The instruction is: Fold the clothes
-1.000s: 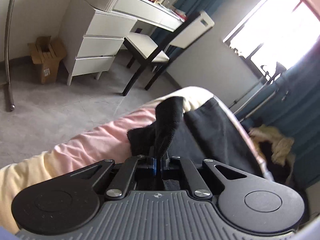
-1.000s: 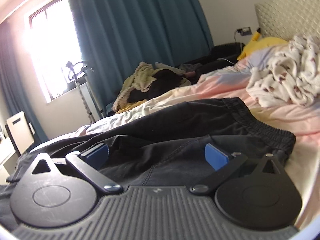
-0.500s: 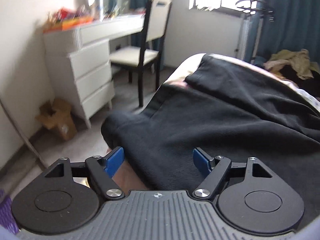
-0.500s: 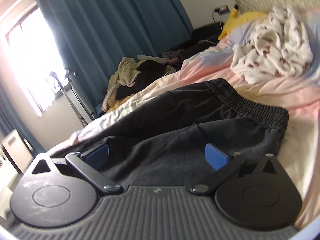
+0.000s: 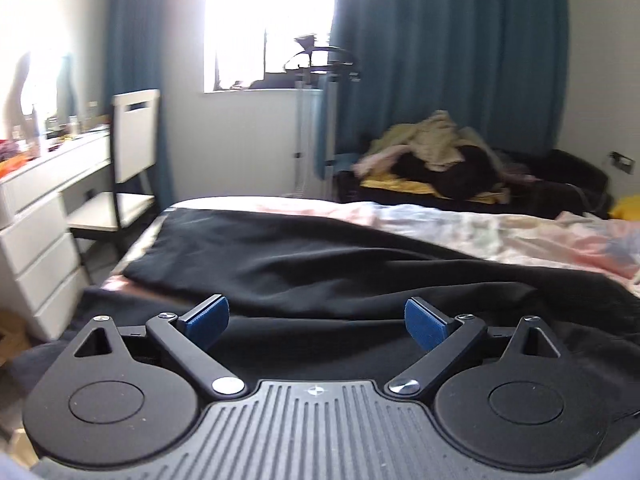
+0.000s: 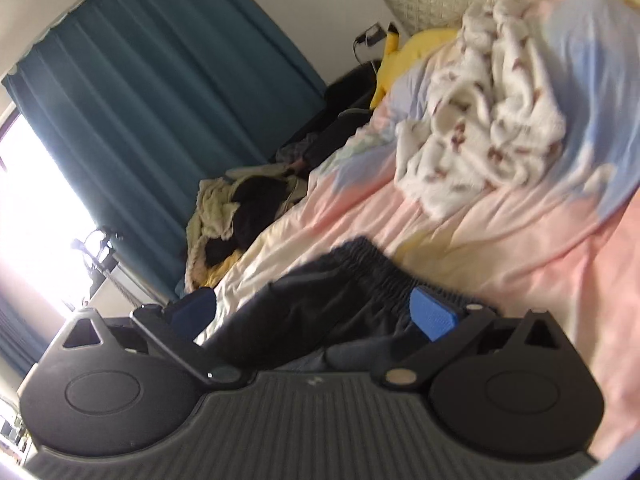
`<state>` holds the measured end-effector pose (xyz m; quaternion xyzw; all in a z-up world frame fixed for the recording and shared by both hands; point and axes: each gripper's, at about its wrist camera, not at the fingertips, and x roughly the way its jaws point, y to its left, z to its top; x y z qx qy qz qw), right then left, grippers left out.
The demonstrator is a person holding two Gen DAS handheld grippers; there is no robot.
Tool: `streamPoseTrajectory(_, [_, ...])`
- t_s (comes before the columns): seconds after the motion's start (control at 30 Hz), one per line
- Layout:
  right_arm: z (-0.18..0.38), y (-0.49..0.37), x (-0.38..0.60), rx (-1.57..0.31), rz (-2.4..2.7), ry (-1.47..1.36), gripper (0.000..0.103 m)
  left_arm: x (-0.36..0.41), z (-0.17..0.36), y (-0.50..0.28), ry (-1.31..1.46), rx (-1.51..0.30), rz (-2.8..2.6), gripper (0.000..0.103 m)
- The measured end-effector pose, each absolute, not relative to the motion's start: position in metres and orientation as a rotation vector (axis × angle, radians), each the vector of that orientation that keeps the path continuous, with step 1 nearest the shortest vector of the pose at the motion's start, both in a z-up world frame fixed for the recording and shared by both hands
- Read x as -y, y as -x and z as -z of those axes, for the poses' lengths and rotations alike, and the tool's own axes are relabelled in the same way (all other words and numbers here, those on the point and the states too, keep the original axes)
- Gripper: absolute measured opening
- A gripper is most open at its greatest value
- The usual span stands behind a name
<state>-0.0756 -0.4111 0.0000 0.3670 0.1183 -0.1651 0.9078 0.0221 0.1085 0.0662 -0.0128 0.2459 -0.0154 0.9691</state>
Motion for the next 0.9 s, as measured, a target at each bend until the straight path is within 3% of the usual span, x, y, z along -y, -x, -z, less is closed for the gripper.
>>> streamPoseTrajectory(0.23, [0.004,0.086,0.445,-0.346,0.369,-0.686,0.103,-0.011,-0.046,-0.047,0.020,-0.496,0.232,0.096])
streamPoseTrajectory(0.37, [0.049,0.080,0.475,-0.506,0.435,-0.904,0.103,0.014,-0.023,-0.046,-0.009,-0.485,0.299,0.096])
streamPoseTrajectory(0.5, [0.087,0.081,0.500,-0.535,0.524,-1.151,0.103,0.011,0.003,-0.045,0.000,-0.496,0.334,0.096])
streamPoseTrajectory(0.6, [0.097,0.065,0.500,-0.549,0.482,-1.197,0.096,0.002,0.017,-0.051,0.047,-0.542,0.322,0.096])
streamPoseTrajectory(0.67, [0.095,0.051,0.495,-0.560,0.457,-1.150,0.082,-0.006,0.023,-0.059,0.108,-0.585,0.381,0.096])
streamPoseTrajectory(0.9, [0.112,0.014,0.488,-0.747,0.520,-1.014,0.079,-0.012,0.028,-0.062,0.174,-0.608,0.426,0.096])
